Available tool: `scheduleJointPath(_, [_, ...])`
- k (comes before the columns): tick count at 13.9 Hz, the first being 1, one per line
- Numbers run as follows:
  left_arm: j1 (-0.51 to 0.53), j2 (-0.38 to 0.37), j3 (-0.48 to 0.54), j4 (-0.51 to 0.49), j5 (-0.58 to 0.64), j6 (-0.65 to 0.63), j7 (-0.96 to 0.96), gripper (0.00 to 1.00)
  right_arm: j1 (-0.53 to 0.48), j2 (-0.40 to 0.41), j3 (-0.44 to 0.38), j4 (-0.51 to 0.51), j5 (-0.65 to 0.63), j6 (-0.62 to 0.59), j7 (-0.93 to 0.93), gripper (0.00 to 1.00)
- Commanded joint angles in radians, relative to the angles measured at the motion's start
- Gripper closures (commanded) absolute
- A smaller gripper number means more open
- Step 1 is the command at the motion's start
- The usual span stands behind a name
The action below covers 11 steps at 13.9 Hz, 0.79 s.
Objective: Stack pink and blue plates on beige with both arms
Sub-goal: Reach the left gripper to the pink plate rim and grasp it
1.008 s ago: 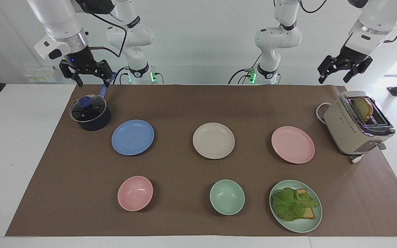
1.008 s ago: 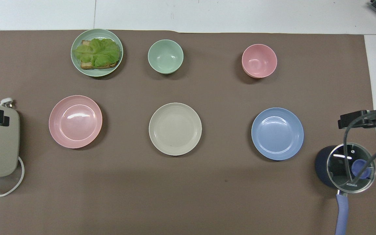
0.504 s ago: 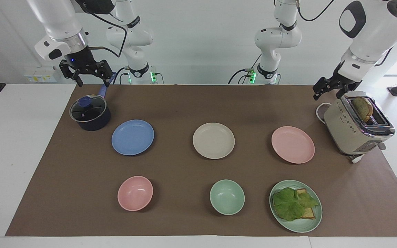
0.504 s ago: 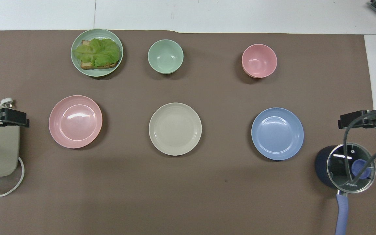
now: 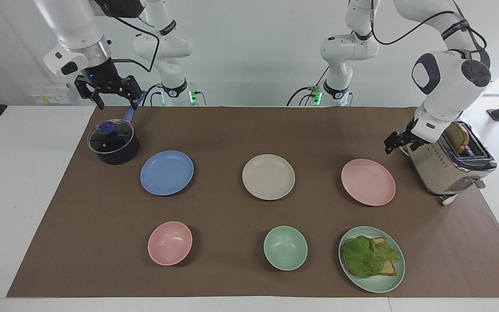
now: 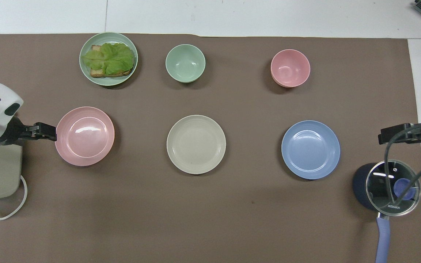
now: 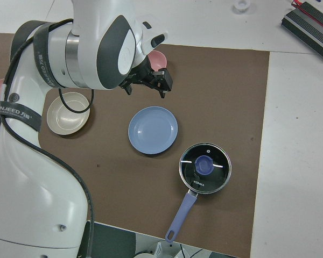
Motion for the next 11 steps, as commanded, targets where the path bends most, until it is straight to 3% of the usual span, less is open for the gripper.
scheduleJointPath(1, [0.023, 0.080, -0.011, -0.032, 0.005, 0.123, -0.010, 0.00, -0.010, -0.025, 0.005, -0.033, 0.021, 0.023, 0.007, 0.00])
scheduleJointPath(4, [0.056, 0.145, -0.011, -0.057, 0.005, 0.172, -0.013, 0.00, -0.010, -0.025, 0.005, -0.033, 0.022, 0.023, 0.005, 0.00])
scheduleJointPath(9, [0.070, 0.127, -0.012, -0.157, 0.003, 0.223, -0.022, 0.00, -0.010, -0.025, 0.005, -0.033, 0.022, 0.022, 0.005, 0.00])
scheduleJointPath(10, [0.061, 0.128, -0.012, -0.152, 0.003, 0.220, -0.028, 0.23, -0.010, -0.025, 0.005, -0.033, 0.021, 0.022, 0.005, 0.00])
scheduleJointPath(11, [0.055, 0.131, -0.012, -0.146, 0.003, 0.212, -0.027, 0.60, -0.010, -0.025, 0.005, -0.033, 0.021, 0.022, 0.005, 0.00])
